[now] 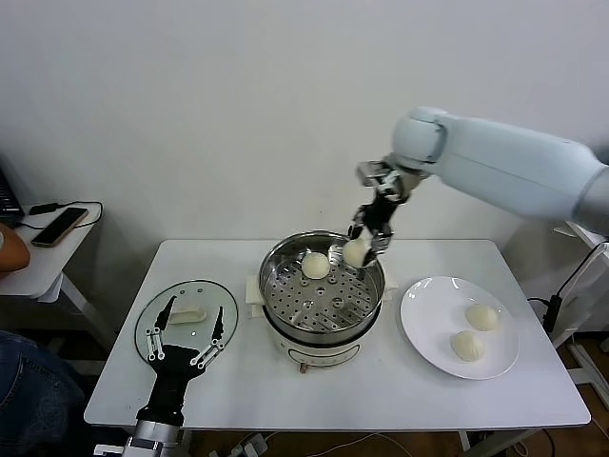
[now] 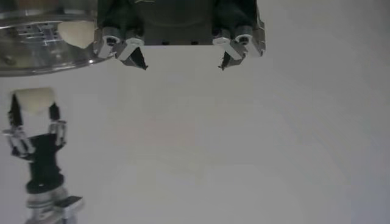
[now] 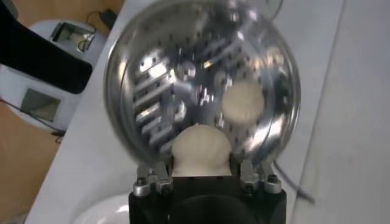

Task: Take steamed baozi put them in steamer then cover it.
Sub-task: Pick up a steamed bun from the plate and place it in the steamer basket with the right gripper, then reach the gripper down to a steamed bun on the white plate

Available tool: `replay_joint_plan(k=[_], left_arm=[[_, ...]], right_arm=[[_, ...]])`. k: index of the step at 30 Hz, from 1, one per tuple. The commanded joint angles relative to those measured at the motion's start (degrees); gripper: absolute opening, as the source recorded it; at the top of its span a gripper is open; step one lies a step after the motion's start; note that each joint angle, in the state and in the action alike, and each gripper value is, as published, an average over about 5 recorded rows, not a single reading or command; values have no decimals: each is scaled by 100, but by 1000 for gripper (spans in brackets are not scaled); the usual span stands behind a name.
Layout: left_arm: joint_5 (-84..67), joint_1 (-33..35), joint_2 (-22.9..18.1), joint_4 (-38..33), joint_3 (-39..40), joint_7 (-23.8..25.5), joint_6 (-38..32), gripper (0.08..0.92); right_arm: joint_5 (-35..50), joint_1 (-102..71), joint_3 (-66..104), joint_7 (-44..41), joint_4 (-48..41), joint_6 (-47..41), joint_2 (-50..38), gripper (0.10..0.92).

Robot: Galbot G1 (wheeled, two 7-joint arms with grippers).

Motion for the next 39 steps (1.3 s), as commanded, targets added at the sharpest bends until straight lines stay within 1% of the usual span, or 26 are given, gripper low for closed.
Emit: replay_joint_plan(k=[1,12,21,24,27,30,32,36,39], left_arm=[[-1,-12,2,15,-1,-10,-4,823],[-26,-39,16,37,-22,-29,-7,823],[-39,-46,21,47,-23,-48,-8,823],[-41,-39,22,42,-34,-54,-8,823],[-51,-32,28,39,-45,-59,-10,823],[-60,-31,33,39,-51,-63,-6,823],[-60,-29,34,37,-52,-67,-3,823],[-60,-18,33,24,-45,-72,3,823],[-54,-18,30,13,-24,-71,14,823]], right_arm=[[512,-106,-398,449,-279,-269,1211,628],[336,-628,-507,605,-851,-317,1859,628],[205,-825,-528,628,-1025,-320,1995,636],[128,-874,-528,629,-1021,-309,1968,676],[85,-916,-516,649,-996,-301,1933,745],[57,-903,-466,666,-925,-299,1866,803],[16,-829,-427,656,-819,-296,1757,818],[-198,-516,-331,556,-339,-258,1262,822],[-518,-219,-130,376,180,-182,608,823]])
